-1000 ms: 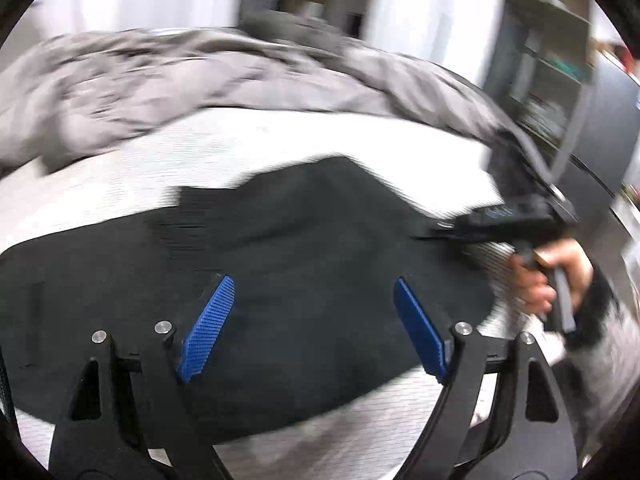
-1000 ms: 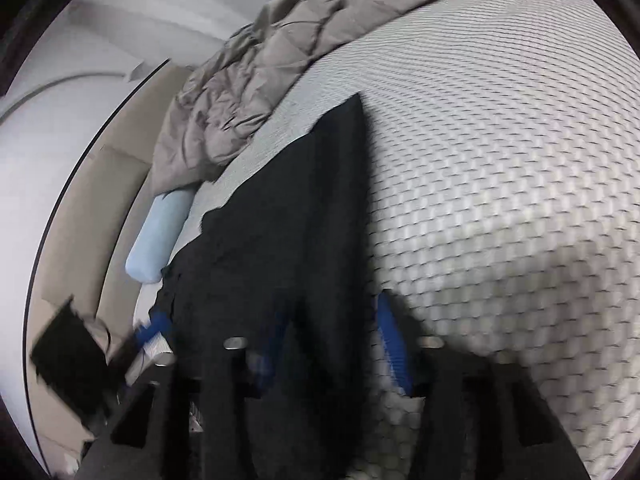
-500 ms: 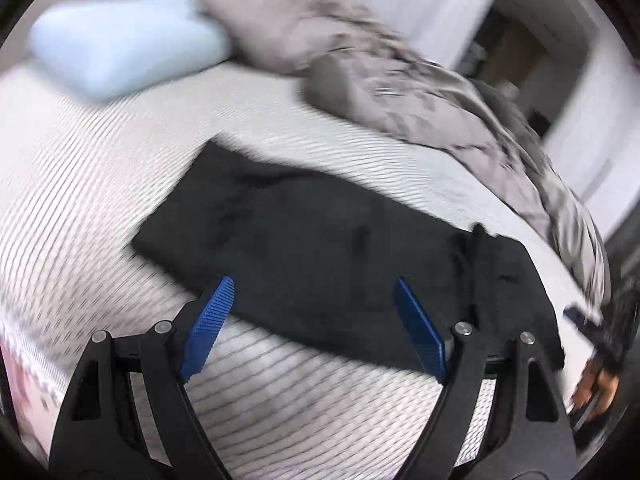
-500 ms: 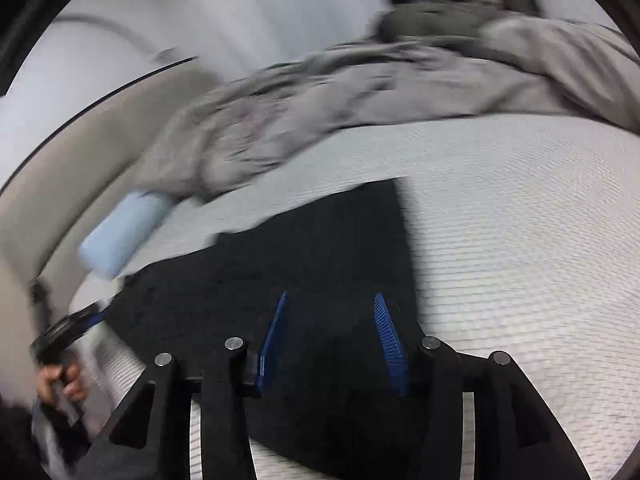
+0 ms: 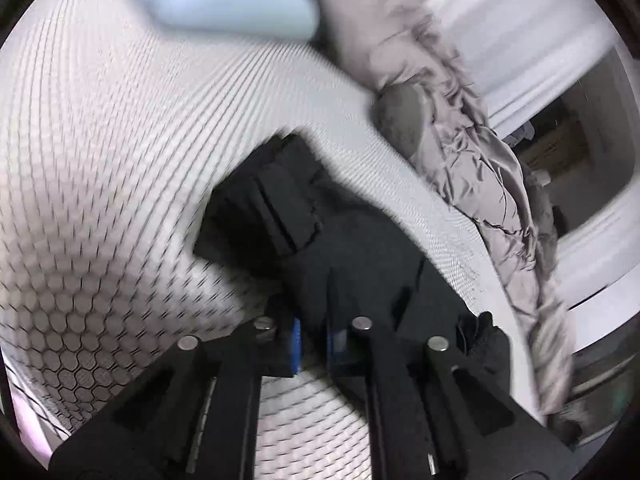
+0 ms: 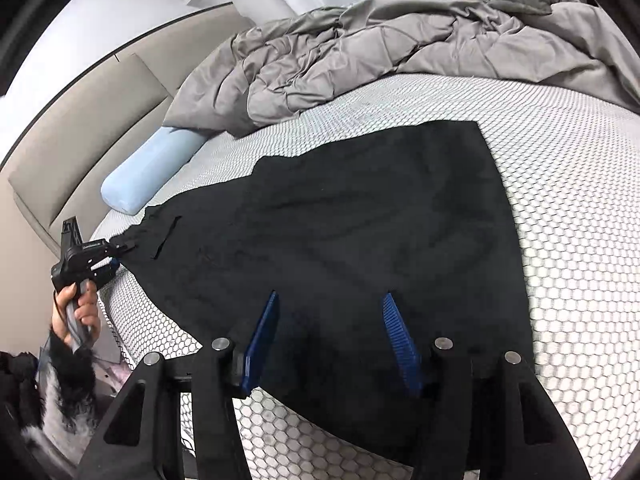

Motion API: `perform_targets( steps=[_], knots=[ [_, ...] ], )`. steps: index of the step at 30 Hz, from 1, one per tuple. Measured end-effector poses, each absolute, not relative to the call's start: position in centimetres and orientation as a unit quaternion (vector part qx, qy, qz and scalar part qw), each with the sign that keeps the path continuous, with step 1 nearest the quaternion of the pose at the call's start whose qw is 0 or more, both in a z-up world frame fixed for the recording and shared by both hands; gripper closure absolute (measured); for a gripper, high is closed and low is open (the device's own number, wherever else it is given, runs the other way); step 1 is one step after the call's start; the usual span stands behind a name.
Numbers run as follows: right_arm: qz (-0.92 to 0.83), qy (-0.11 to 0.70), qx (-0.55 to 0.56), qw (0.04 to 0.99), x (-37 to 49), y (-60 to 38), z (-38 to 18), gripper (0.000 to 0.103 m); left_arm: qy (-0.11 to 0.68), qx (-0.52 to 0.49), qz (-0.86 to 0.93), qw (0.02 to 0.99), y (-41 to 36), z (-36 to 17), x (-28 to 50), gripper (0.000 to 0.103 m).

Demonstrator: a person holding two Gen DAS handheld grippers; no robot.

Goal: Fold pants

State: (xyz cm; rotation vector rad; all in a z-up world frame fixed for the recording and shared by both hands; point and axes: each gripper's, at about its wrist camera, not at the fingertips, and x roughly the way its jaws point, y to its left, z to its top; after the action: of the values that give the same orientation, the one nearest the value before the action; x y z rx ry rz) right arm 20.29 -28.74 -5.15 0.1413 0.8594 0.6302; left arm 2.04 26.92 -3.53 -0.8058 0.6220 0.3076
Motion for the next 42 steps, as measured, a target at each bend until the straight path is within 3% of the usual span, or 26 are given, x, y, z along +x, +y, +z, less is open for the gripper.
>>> perform_targets(
  steps=[7, 11, 13, 15, 16, 18, 19, 20, 21, 22, 29, 38, 39, 41, 42],
  knots=[
    [0.28, 0.376, 0.107, 0.877, 19.7, -33.0, -3.4, 0.046, 0.247, -0.2, 0.037, 0.947, 11.0, 9.5, 4.7, 0.1],
    [0.258, 0.362, 0.141, 0.885, 20.1, -36.0, -2.8, 0.044, 0.273, -0.136, -0.117, 0.945, -1.9, 12.6, 7.8, 0.098],
    [0.245, 0.357, 0.153, 0.888, 20.0, -37.7, -2.8, 0.044, 0.325, -0.094, -0.218, 0.916, -8.9, 11.6, 9.5, 0.073],
    [0.225, 0.354, 0.165, 0.893, 20.0, -39.7, -3.1, 0.043, 0.356, -0.07, -0.283, 0.888, -12.9, 9.7, 10.4, 0.062],
    [0.214, 0.356, 0.17, 0.894, 20.1, -40.5, -3.2, 0.043, 0.365, -0.062, -0.297, 0.88, -14.1, 8.5, 10.2, 0.062],
    [0.195, 0.362, 0.187, 0.892, 20.2, -42.4, -3.7, 0.043, 0.363, -0.053, -0.304, 0.879, -14.3, 7.3, 9.9, 0.061],
    [0.188, 0.367, 0.194, 0.89, 20.3, -43.2, -4.0, 0.043, 0.355, -0.049, -0.302, 0.883, -13.5, 6.9, 9.5, 0.056],
    [0.185, 0.374, 0.203, 0.886, 20.2, -44.0, -4.2, 0.043, 0.347, -0.05, -0.291, 0.89, -12.8, 6.8, 9.5, 0.049],
    [0.189, 0.377, 0.209, 0.882, 20.2, -44.3, -4.4, 0.043, 0.34, -0.051, -0.271, 0.899, -11.6, 6.4, 9.0, 0.032],
    [0.199, 0.379, 0.214, 0.878, 20.1, -44.3, -4.5, 0.043, 0.329, -0.054, -0.23, 0.914, -9.9, 5.7, 9.0, 0.023],
    [0.329, 0.402, 0.208, 0.829, 19.7, -39.3, -4.5, 0.043, 0.381, -0.178, -0.084, 0.903, 0.9, -0.4, 13.3, 0.025],
    [0.347, 0.477, 0.278, 0.758, 23.0, -38.0, -8.8, 0.044, 0.4, -0.173, -0.038, 0.899, 7.3, -3.5, 12.5, 0.025],
    [0.343, 0.473, 0.277, 0.762, 23.1, -38.1, -8.7, 0.047, 0.401, -0.174, -0.038, 0.899, 7.7, -3.4, 12.5, 0.025],
    [0.328, 0.466, 0.261, 0.779, 23.0, -37.7, -8.0, 0.078, 0.4, -0.175, -0.04, 0.899, 8.2, -3.3, 12.1, 0.025],
    [0.324, 0.461, 0.251, 0.787, 22.7, -37.6, -7.5, 0.084, 0.398, -0.174, -0.039, 0.9, 8.2, -3.1, 12.0, 0.025]
  ],
)
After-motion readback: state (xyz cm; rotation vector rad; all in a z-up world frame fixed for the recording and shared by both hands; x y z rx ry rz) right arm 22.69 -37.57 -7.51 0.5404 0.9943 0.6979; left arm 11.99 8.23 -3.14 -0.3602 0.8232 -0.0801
